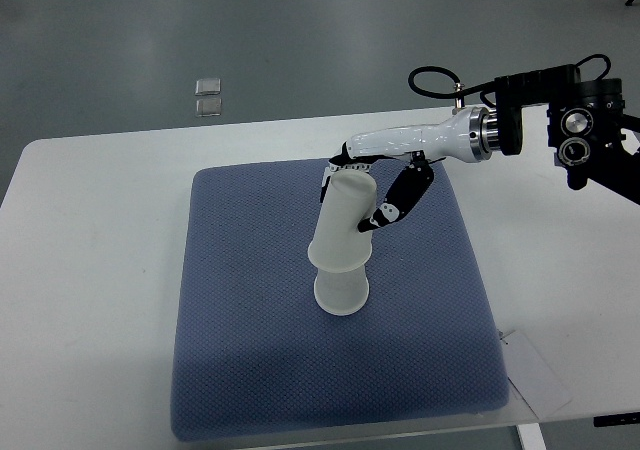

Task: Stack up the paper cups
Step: 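Lower the held cup onto the upside-down cup on the mat, then open the right hand fingers to release the stacked cup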

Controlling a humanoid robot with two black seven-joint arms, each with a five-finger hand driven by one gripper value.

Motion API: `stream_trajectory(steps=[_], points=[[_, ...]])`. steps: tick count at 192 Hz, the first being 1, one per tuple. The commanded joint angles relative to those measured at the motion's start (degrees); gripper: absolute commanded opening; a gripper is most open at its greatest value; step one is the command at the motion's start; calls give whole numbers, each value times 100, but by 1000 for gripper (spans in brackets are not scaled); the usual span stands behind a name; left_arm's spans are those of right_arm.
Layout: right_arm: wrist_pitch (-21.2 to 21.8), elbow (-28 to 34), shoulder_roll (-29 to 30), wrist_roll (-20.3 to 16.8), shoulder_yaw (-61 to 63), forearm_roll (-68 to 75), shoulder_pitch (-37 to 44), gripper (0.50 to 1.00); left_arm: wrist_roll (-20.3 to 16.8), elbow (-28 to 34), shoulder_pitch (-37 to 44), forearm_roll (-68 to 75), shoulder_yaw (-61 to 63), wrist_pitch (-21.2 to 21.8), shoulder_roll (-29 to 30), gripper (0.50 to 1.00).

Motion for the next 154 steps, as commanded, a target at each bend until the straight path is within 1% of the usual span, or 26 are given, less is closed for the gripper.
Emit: stream_trajectory(steps=[1, 14, 19, 21, 22, 23, 24, 27, 28, 29, 30, 33, 34, 35, 36, 38, 40, 42, 44, 45, 46, 47, 48, 49, 55, 154], points=[[0, 0, 12, 0, 0, 0, -18, 500, 0, 0, 0, 4, 0, 0, 0, 1000], [0, 0, 21, 9, 9, 0, -35, 509, 0, 0, 0, 4, 0, 0, 0, 1000], [0, 0, 21, 0, 9, 0, -35, 566, 0, 0, 0, -5, 0, 0, 0, 1000], [0, 0, 21, 0, 9, 0, -35, 566, 0, 0, 0, -5, 0, 0, 0, 1000], [0, 0, 21, 0, 9, 0, -44, 588, 0, 0, 0, 4, 0, 0, 0, 1000], [0, 0, 21, 0, 9, 0, -44, 588, 0, 0, 0, 4, 0, 0, 0, 1000], [0, 0, 21, 9, 9, 0, -44, 611, 0, 0, 0, 4, 0, 0, 0, 1000], [0, 0, 21, 9, 18, 0, -44, 631, 0, 0, 0, -5, 0, 0, 0, 1000], [0, 0, 30, 9, 9, 0, -44, 653, 0, 0, 0, -5, 0, 0, 0, 1000], [0, 0, 30, 9, 9, 0, -44, 654, 0, 0, 0, -5, 0, 0, 0, 1000], [0, 0, 21, 9, 9, 0, -53, 678, 0, 0, 0, -5, 0, 0, 0, 1000], [0, 0, 21, 9, 18, 0, -53, 701, 0, 0, 0, 4, 0, 0, 0, 1000], [0, 0, 21, 9, 18, 0, -53, 725, 0, 0, 0, 4, 0, 0, 0, 1000], [0, 0, 21, 9, 18, 0, -53, 725, 0, 0, 0, 4, 0, 0, 0, 1000], [0, 0, 21, 9, 18, 0, -53, 745, 0, 0, 0, -5, 0, 0, 0, 1000], [0, 0, 21, 9, 18, 0, -53, 762, 0, 0, 0, -5, 0, 0, 0, 1000], [0, 0, 21, 9, 18, 0, -53, 762, 0, 0, 0, -5, 0, 0, 0, 1000], [0, 0, 21, 18, 18, 9, -53, 795, 0, 0, 0, -5, 0, 0, 0, 1000], [0, 0, 21, 18, 18, 9, -53, 795, 0, 0, 0, -5, 0, 0, 0, 1000], [0, 0, 21, 18, 18, 9, -53, 813, 0, 0, 0, 4, 0, 0, 0, 1000], [0, 0, 21, 18, 18, 9, -53, 813, 0, 0, 0, 4, 0, 0, 0, 1000], [0, 0, 21, 18, 18, 9, -53, 835, 0, 0, 0, 4, 0, 0, 0, 1000], [0, 0, 21, 18, 18, 9, -53, 836, 0, 0, 0, 4, 0, 0, 0, 1000], [0, 0, 21, 18, 18, 9, -53, 858, 0, 0, 0, -5, 0, 0, 0, 1000], [0, 0, 21, 18, 18, 18, -53, 903, 0, 0, 0, 4, 0, 0, 0, 1000], [0, -9, -23, 27, 115, 35, -44, 911, 0, 0, 0, 4, 0, 0, 0, 1000]])
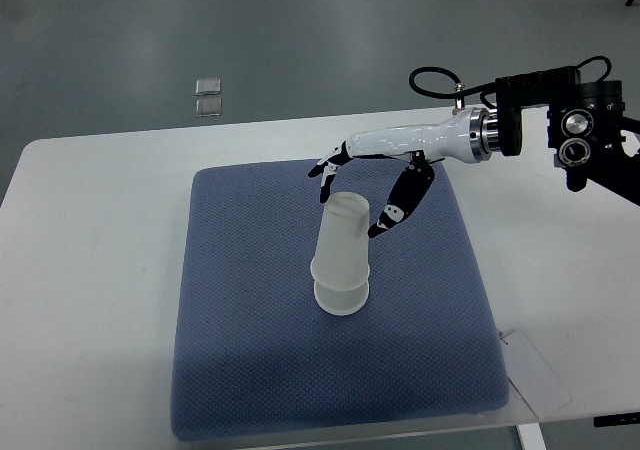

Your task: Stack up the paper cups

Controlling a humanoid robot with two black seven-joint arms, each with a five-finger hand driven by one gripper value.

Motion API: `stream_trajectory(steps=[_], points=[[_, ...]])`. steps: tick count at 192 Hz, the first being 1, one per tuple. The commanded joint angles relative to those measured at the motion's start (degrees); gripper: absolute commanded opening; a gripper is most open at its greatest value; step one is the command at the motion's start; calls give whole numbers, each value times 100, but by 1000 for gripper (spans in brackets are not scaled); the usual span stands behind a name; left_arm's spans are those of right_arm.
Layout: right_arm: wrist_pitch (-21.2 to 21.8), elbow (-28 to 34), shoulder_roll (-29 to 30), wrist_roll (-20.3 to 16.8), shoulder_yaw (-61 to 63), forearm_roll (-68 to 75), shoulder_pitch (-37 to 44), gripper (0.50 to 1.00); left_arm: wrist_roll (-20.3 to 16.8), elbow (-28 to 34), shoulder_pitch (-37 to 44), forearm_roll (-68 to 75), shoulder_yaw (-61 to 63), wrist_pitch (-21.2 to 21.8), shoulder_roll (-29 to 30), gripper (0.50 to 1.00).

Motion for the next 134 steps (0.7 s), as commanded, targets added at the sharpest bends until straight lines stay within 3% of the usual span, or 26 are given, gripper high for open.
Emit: stream_trajectory(steps=[1, 71, 98, 134], points=[[0, 0, -14, -8, 24, 3, 9, 911, 0, 0, 0, 3, 0, 0, 0, 1000], [0, -246, -23, -35, 665, 30, 35, 911, 0, 0, 0, 3, 0, 0, 0, 1000], [0, -633, -23, -430, 1087, 65, 0, 909, 0, 0, 0, 3, 0, 0, 0, 1000], [-1294, -1433, 30, -632, 1324, 601, -211, 909, 0, 0, 0, -6, 0, 0, 0, 1000]])
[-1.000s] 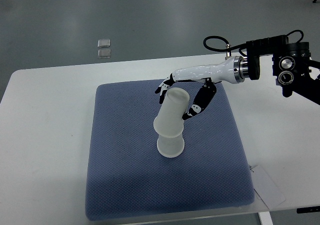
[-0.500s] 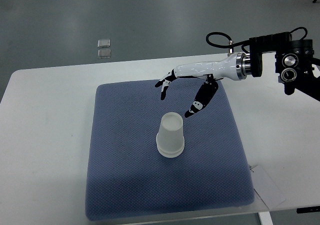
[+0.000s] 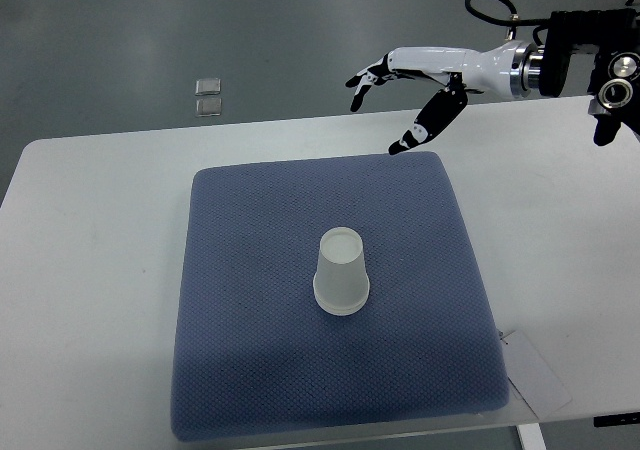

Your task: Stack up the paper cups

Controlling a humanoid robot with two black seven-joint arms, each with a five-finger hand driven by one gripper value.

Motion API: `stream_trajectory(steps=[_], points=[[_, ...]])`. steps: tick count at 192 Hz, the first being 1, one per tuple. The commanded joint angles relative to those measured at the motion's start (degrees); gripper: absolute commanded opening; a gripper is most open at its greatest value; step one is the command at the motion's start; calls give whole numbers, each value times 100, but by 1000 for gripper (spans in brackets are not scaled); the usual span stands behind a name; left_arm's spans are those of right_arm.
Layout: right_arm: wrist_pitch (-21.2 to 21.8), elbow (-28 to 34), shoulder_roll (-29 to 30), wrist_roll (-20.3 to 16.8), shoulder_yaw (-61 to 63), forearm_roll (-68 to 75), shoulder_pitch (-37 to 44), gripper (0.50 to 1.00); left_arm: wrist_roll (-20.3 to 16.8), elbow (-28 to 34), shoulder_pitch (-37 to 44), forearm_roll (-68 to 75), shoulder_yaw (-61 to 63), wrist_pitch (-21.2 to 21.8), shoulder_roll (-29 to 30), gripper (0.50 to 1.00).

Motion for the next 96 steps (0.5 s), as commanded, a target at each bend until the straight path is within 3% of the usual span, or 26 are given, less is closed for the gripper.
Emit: stream_trajectory(steps=[1, 34, 96], points=[[-722, -439, 36, -50, 67, 442, -145, 909, 0, 0, 0, -8, 0, 0, 0, 1000], [-1944, -940, 168, -146, -12, 1436, -373, 909, 0, 0, 0, 1, 0, 0, 0, 1000], [-3350, -1362, 625, -269, -12, 2693, -804, 907, 0, 0, 0, 1, 0, 0, 0, 1000]])
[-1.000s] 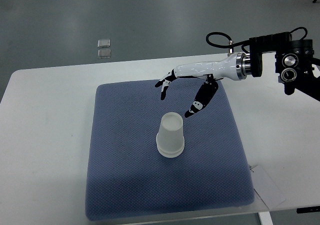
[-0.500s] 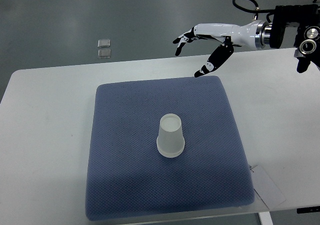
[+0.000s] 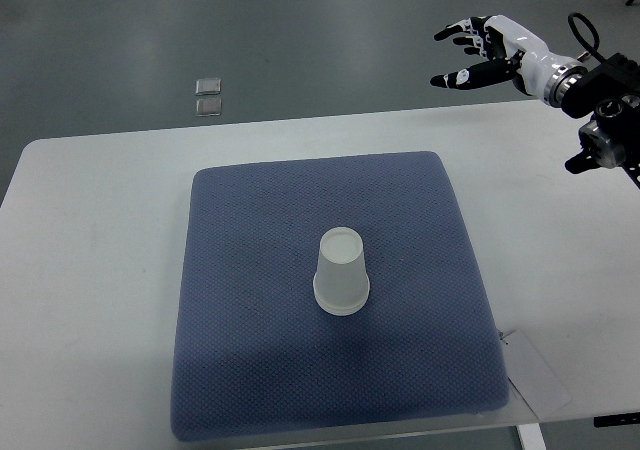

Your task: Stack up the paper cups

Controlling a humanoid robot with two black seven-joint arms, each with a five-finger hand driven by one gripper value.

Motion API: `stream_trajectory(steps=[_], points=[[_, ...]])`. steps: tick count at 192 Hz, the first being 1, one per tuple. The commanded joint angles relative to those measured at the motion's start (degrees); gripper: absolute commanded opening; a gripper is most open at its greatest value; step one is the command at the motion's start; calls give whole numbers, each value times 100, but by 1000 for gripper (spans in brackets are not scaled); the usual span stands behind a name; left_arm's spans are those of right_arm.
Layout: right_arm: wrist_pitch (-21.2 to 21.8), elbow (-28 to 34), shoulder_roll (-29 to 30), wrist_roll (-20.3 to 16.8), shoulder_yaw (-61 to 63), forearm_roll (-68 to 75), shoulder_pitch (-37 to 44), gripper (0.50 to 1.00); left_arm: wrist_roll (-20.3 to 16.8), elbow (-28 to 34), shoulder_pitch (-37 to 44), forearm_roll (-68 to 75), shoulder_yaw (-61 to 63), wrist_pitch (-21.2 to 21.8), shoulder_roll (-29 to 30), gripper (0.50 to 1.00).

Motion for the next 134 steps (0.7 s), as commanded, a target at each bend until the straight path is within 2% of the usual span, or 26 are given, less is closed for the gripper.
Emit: stream_trajectory(steps=[1, 42, 76, 134], points=[[-375, -127, 122, -5, 3, 366, -79, 907, 0, 0, 0, 4, 0, 0, 0, 1000], [-796, -355, 297, -5, 11, 1271, -219, 907, 0, 0, 0, 4, 0, 0, 0, 1000], [-1113, -355, 614, 74, 91, 1324, -509, 911, 0, 0, 0, 4, 0, 0, 0, 1000], [-1078, -346, 992, 74, 117, 1333, -711, 911, 0, 0, 0, 4, 0, 0, 0, 1000]])
